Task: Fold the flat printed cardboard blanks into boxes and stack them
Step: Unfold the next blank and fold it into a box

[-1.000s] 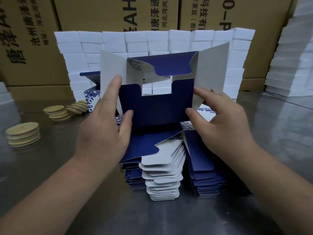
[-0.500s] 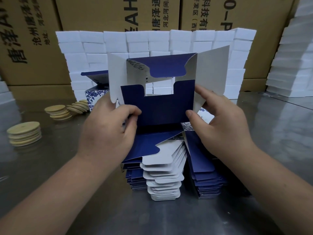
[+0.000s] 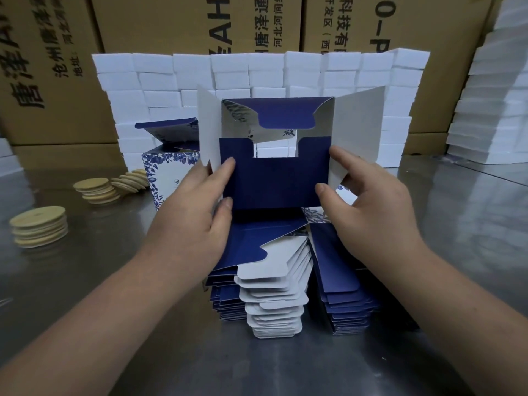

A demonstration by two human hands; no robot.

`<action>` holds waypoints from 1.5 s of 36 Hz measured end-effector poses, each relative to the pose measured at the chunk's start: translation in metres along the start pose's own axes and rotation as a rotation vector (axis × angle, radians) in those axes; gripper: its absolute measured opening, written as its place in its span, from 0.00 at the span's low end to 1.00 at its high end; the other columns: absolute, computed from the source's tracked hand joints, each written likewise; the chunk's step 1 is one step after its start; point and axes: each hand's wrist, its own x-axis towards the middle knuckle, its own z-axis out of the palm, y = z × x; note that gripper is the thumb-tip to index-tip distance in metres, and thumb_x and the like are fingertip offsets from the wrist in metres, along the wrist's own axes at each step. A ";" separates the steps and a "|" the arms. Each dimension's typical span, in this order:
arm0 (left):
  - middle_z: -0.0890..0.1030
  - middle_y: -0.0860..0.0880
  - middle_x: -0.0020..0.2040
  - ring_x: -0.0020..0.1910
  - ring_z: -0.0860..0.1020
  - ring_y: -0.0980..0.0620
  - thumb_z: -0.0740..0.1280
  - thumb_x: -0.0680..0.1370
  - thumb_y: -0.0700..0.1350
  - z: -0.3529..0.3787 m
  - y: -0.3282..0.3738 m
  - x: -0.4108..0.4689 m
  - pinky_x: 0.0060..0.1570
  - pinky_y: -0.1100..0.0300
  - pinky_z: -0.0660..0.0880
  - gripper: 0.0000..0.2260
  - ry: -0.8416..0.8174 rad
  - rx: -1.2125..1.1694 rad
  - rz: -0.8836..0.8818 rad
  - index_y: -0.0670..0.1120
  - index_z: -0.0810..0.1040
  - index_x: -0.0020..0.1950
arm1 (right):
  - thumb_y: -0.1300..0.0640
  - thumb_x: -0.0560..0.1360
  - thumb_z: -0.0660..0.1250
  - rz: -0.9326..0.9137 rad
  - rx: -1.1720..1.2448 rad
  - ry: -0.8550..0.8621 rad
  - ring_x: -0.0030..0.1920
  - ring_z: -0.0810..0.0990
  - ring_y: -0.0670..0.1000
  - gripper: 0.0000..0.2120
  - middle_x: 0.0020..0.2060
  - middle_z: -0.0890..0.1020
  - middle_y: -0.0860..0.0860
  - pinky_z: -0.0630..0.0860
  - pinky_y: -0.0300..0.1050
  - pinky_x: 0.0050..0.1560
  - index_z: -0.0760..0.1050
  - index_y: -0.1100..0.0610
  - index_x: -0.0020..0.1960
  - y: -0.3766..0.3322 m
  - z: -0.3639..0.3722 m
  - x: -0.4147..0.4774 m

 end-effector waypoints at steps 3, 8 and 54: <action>0.71 0.48 0.56 0.58 0.64 0.57 0.56 0.74 0.43 0.002 -0.003 0.000 0.50 0.87 0.52 0.24 -0.016 -0.020 0.017 0.39 0.69 0.69 | 0.55 0.73 0.67 0.019 0.009 -0.004 0.46 0.71 0.41 0.23 0.47 0.75 0.44 0.64 0.32 0.48 0.71 0.51 0.68 -0.001 0.001 0.000; 0.68 0.49 0.64 0.64 0.63 0.58 0.53 0.79 0.42 0.007 -0.008 -0.001 0.57 0.81 0.53 0.21 -0.049 -0.081 0.014 0.43 0.66 0.72 | 0.54 0.73 0.67 0.020 0.024 -0.012 0.48 0.72 0.43 0.24 0.48 0.74 0.44 0.65 0.34 0.51 0.71 0.51 0.68 -0.002 0.000 -0.002; 0.47 0.45 0.73 0.73 0.52 0.53 0.58 0.76 0.48 -0.006 0.000 -0.003 0.69 0.70 0.49 0.19 0.126 0.014 0.206 0.40 0.75 0.63 | 0.40 0.69 0.58 -0.019 -0.124 -0.430 0.64 0.54 0.38 0.37 0.74 0.58 0.43 0.59 0.36 0.57 0.55 0.47 0.76 -0.004 0.004 -0.003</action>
